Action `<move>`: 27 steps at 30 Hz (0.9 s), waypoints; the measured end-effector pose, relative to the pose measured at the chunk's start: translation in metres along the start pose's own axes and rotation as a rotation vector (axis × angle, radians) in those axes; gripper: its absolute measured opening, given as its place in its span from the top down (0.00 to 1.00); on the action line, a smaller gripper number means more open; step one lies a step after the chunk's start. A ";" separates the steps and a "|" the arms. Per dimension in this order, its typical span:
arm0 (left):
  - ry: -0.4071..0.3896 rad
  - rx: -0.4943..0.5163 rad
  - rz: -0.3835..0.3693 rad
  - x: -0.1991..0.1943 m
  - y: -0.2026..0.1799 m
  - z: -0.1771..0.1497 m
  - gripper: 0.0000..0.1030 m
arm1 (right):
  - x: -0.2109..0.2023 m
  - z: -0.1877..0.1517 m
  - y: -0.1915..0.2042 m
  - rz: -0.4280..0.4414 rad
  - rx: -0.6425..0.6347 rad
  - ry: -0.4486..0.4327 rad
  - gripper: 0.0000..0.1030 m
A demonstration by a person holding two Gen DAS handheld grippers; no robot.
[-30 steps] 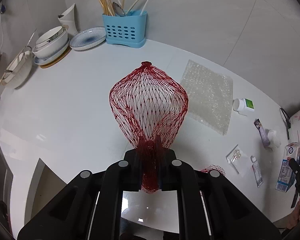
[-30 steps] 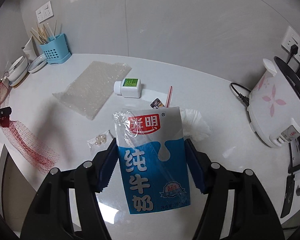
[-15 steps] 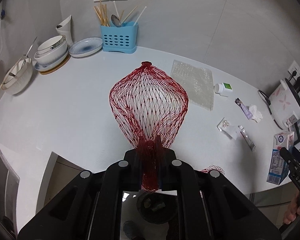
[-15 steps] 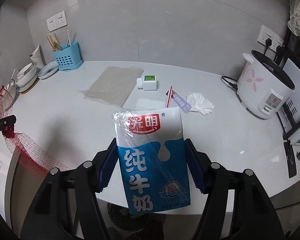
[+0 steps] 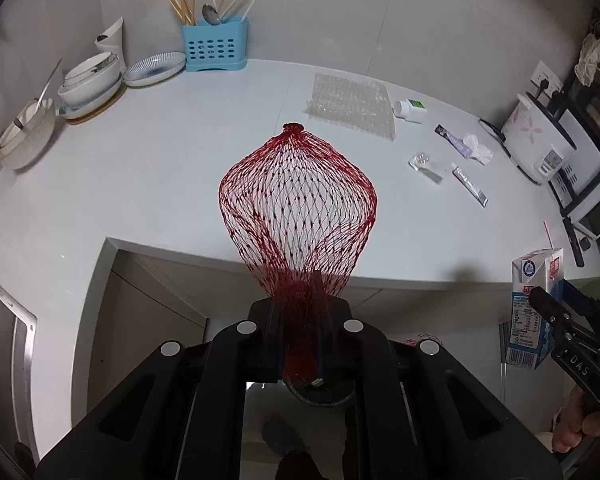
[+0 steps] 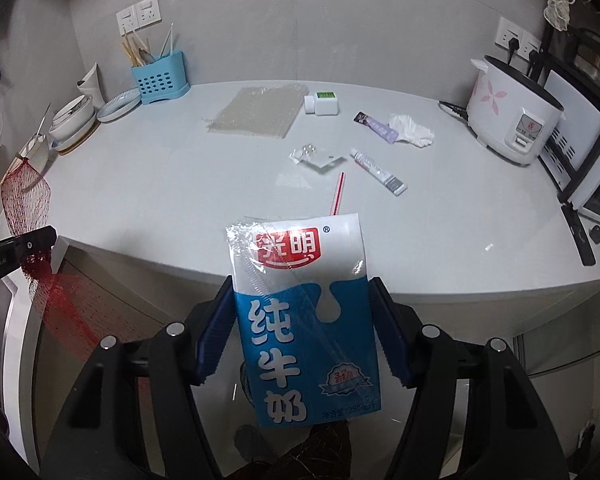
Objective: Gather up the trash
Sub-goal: 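Lift the red net and milk carton and carry them down to the wastebasket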
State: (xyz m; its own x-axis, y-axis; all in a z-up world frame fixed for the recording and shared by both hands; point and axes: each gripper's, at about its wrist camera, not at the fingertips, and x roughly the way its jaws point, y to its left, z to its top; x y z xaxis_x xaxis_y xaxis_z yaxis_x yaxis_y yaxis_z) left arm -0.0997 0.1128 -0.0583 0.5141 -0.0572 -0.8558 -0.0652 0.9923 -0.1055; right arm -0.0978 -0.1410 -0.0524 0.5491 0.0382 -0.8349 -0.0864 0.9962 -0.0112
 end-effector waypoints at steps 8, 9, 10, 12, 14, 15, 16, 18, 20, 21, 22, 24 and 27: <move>0.042 0.015 -0.011 0.026 0.001 -0.037 0.90 | 0.024 -0.032 0.005 0.009 0.007 0.062 0.40; 0.049 0.015 -0.012 0.032 0.001 -0.042 0.90 | 0.028 -0.035 0.004 0.014 0.011 0.069 0.40; 0.054 0.017 -0.010 0.037 0.000 -0.046 0.90 | 0.034 -0.039 0.003 0.018 0.013 0.077 0.40; 0.063 0.025 -0.005 0.047 -0.003 -0.054 0.90 | 0.044 -0.044 0.001 0.025 0.013 0.089 0.40; 0.070 0.036 -0.007 0.059 -0.007 -0.062 0.90 | 0.055 -0.050 -0.001 0.038 0.007 0.100 0.40; 0.076 0.044 -0.005 0.066 -0.011 -0.068 0.90 | 0.061 -0.054 -0.002 0.044 0.000 0.104 0.40; 0.083 0.051 -0.005 0.073 -0.014 -0.073 0.90 | 0.066 -0.057 -0.003 0.045 -0.007 0.108 0.40; 0.099 0.059 -0.005 0.088 -0.020 -0.084 0.90 | 0.079 -0.067 -0.006 0.050 -0.024 0.125 0.40; 0.123 0.062 -0.007 0.105 -0.025 -0.096 0.90 | 0.094 -0.079 -0.009 0.059 -0.035 0.143 0.40; 0.137 0.060 -0.009 0.115 -0.027 -0.104 0.90 | 0.102 -0.086 -0.011 0.065 -0.039 0.153 0.40; 0.148 0.058 -0.010 0.124 -0.029 -0.111 0.90 | 0.108 -0.092 -0.014 0.070 -0.042 0.160 0.40; 0.161 0.055 -0.010 0.145 -0.032 -0.127 0.90 | 0.126 -0.107 -0.018 0.075 -0.050 0.185 0.40; 0.190 0.043 -0.010 0.178 -0.035 -0.150 0.90 | 0.157 -0.130 -0.024 0.089 -0.054 0.232 0.40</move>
State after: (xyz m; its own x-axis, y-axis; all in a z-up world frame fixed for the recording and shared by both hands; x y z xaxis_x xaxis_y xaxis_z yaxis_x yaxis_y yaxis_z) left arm -0.1338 0.0510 -0.2825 0.3432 -0.0828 -0.9356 -0.0221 0.9951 -0.0962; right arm -0.1174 -0.1688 -0.2548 0.3328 0.1007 -0.9376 -0.1740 0.9838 0.0439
